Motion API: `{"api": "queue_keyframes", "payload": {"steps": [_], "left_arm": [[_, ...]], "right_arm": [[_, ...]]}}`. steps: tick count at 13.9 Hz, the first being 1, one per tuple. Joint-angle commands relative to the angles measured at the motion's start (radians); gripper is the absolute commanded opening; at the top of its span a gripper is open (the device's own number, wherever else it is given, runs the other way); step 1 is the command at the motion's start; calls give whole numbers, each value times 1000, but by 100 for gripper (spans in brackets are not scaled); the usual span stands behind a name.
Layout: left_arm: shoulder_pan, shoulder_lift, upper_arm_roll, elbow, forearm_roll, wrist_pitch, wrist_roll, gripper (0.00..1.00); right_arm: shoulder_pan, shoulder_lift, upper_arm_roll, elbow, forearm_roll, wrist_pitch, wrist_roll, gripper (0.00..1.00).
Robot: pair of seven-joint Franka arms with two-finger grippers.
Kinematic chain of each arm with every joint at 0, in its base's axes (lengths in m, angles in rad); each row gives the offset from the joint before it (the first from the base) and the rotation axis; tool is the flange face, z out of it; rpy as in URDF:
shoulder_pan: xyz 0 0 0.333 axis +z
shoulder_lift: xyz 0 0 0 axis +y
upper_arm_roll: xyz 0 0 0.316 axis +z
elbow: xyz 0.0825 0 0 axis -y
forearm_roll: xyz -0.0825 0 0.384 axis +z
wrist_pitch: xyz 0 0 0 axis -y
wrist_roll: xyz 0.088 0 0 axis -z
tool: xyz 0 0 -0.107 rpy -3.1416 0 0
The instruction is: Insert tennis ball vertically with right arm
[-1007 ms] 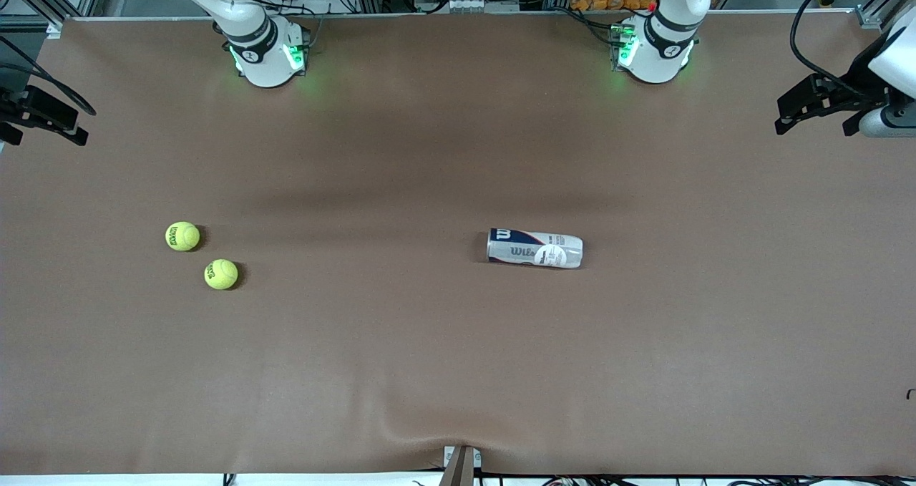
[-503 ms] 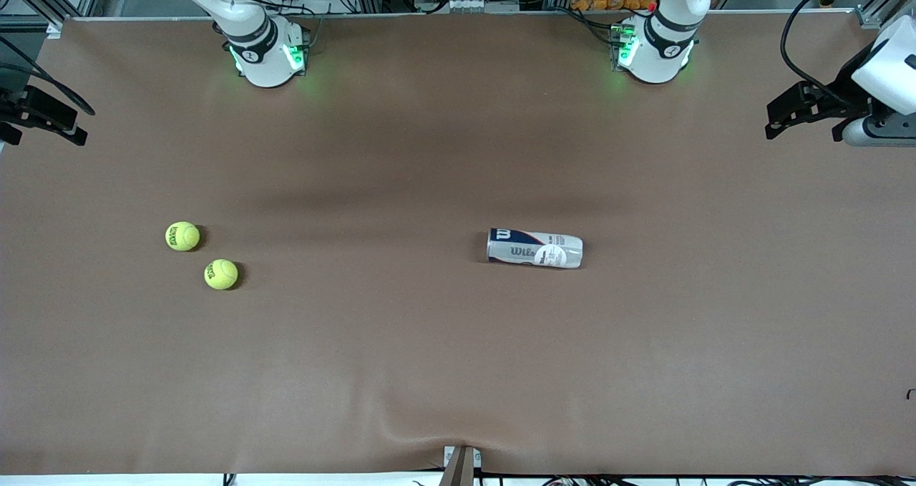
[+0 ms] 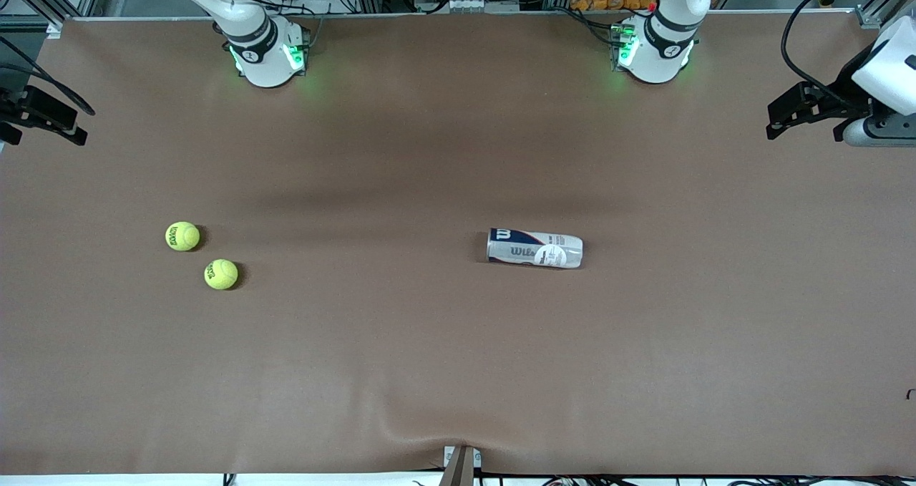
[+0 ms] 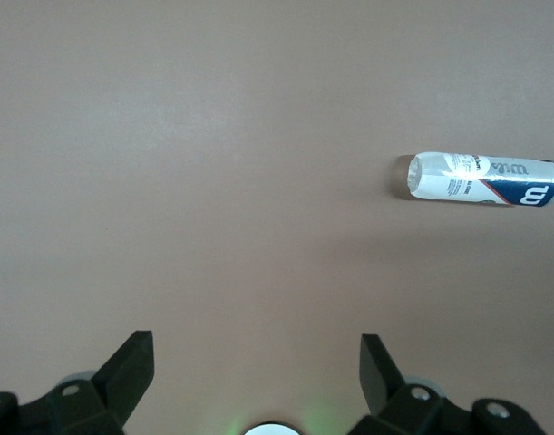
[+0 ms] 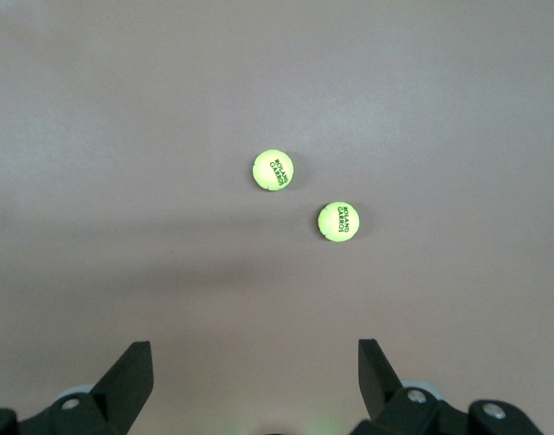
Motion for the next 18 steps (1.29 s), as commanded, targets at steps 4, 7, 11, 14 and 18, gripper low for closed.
{"api": "queue_keyframes", "payload": {"steps": [4, 7, 11, 14, 18], "left_arm": [[-2, 3, -3, 10, 22, -4, -8, 100], [-2, 5, -13, 8, 23, -4, -8, 100], [-2, 5, -18, 8, 45, 2, -10, 100], [-2, 6, -18, 7, 45, 8, -10, 100], [-2, 6, -18, 4, 43, 12, -10, 100]], "right_arm": [[5, -1, -1, 8, -9, -6, -10, 100], [5, -1, -1, 8, -8, -6, -10, 100], [5, -1, -1, 8, -8, -8, -10, 100], [5, -1, -1, 8, -8, -8, -10, 100], [2, -1, -1, 8, -6, -9, -10, 100]]}}
